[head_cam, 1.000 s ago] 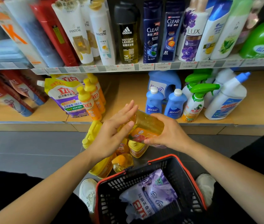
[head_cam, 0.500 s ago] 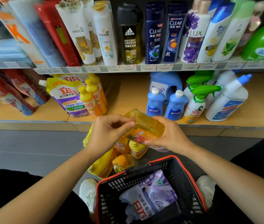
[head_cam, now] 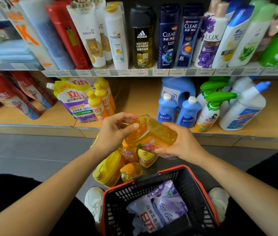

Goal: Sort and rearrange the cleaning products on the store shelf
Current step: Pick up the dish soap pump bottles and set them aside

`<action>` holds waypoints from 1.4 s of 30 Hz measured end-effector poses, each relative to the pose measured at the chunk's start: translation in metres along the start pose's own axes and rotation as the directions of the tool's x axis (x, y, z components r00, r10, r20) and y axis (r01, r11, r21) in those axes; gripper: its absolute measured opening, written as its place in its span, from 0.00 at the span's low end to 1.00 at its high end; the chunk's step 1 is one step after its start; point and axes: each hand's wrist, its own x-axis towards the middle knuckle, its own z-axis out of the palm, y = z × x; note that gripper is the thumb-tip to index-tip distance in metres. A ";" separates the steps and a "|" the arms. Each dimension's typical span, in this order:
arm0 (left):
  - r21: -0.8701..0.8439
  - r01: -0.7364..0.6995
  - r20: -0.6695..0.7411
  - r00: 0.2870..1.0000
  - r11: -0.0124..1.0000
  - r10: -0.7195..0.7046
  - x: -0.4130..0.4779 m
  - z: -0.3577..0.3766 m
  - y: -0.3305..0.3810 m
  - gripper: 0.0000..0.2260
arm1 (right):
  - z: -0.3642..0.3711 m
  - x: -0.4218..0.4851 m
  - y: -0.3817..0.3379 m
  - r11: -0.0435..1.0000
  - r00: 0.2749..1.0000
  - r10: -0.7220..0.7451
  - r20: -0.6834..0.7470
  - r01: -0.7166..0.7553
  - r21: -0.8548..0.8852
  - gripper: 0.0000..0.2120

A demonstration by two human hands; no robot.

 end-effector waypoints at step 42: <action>-0.025 0.491 0.470 0.774 0.871 -0.423 -0.022 0.078 -0.062 0.19 | -0.032 0.004 -0.001 0.492 0.913 0.400 -0.074 -0.146 0.858 0.32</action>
